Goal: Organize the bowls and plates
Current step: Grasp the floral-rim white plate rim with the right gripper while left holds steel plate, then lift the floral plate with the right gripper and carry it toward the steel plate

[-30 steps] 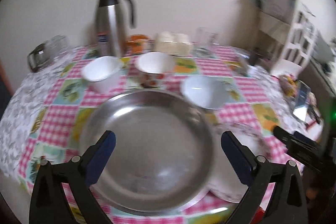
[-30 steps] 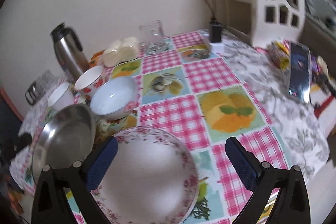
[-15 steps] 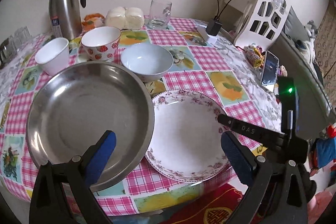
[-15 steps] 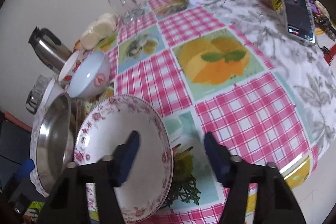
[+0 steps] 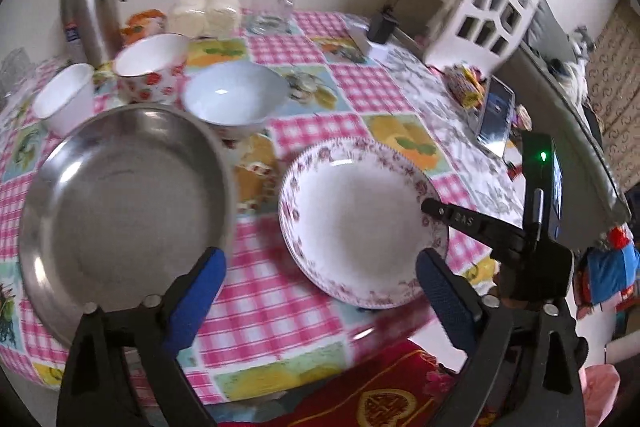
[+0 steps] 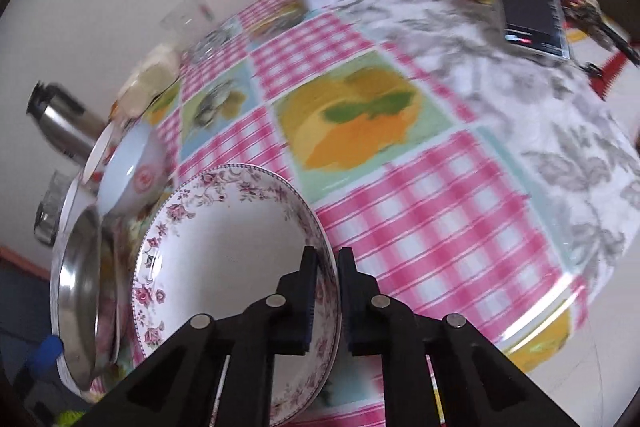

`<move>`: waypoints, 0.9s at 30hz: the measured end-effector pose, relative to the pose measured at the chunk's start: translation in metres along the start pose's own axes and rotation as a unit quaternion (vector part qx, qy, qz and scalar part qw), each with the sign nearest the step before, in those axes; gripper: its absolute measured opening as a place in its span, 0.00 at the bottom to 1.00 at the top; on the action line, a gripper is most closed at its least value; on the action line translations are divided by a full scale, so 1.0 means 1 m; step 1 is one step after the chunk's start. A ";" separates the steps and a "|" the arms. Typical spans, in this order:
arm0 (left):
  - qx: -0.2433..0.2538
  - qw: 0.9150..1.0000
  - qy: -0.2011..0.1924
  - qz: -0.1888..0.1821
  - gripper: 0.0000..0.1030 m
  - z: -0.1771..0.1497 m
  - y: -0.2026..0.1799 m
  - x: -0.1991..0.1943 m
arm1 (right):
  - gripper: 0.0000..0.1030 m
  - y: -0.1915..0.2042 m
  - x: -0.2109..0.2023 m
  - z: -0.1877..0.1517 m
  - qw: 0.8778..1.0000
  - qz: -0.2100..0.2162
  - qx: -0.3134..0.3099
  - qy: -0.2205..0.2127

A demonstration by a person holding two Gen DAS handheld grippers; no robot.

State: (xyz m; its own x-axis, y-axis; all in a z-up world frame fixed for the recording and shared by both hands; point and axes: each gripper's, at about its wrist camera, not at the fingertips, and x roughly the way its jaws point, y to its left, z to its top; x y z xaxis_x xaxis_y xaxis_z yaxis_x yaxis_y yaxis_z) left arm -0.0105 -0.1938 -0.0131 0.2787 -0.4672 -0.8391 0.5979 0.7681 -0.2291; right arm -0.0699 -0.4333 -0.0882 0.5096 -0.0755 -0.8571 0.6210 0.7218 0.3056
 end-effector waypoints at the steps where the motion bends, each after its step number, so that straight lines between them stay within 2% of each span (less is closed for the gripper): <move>1: 0.007 1.000 0.008 0.002 0.87 0.001 -0.005 0.003 | 0.11 -0.002 0.000 0.002 1.000 -0.006 0.001 -0.003; 5: 0.017 0.998 0.053 0.004 0.83 0.006 -0.023 0.030 | 0.11 -0.017 -0.004 0.006 1.000 -0.015 0.018 -0.012; 6: 0.016 0.998 0.061 0.005 0.80 0.006 -0.024 0.037 | 0.12 -0.020 -0.005 0.007 1.000 -0.015 0.021 -0.012; 8: 0.016 0.997 0.078 0.015 0.70 0.006 -0.026 0.050 | 0.12 -0.024 -0.005 0.009 0.999 -0.015 0.025 -0.014; 11: 0.000 0.995 0.097 0.022 0.66 0.004 -0.022 0.067 | 0.13 -0.024 -0.003 0.011 0.999 -0.020 0.026 -0.017; 18: -0.036 0.993 0.106 0.022 0.60 0.005 -0.014 0.089 | 0.15 -0.030 -0.002 0.014 0.999 -0.016 0.040 -0.021; 23: -0.062 0.994 0.093 0.016 0.54 0.012 -0.007 0.100 | 0.17 -0.030 0.001 0.014 0.999 -0.010 0.033 -0.018; 27: -0.084 0.992 0.093 0.010 0.53 0.016 -0.001 0.110 | 0.19 -0.030 0.004 0.013 0.999 -0.002 0.033 -0.014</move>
State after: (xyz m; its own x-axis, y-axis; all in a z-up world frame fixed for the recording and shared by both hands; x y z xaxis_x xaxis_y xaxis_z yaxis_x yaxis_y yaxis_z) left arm 0.0314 -0.2526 -0.0976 0.1358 -0.3738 -0.9175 0.4547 0.8463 -0.2775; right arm -0.0788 -0.4648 -0.0951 0.5225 -0.0988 -0.8469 0.6604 0.6752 0.3286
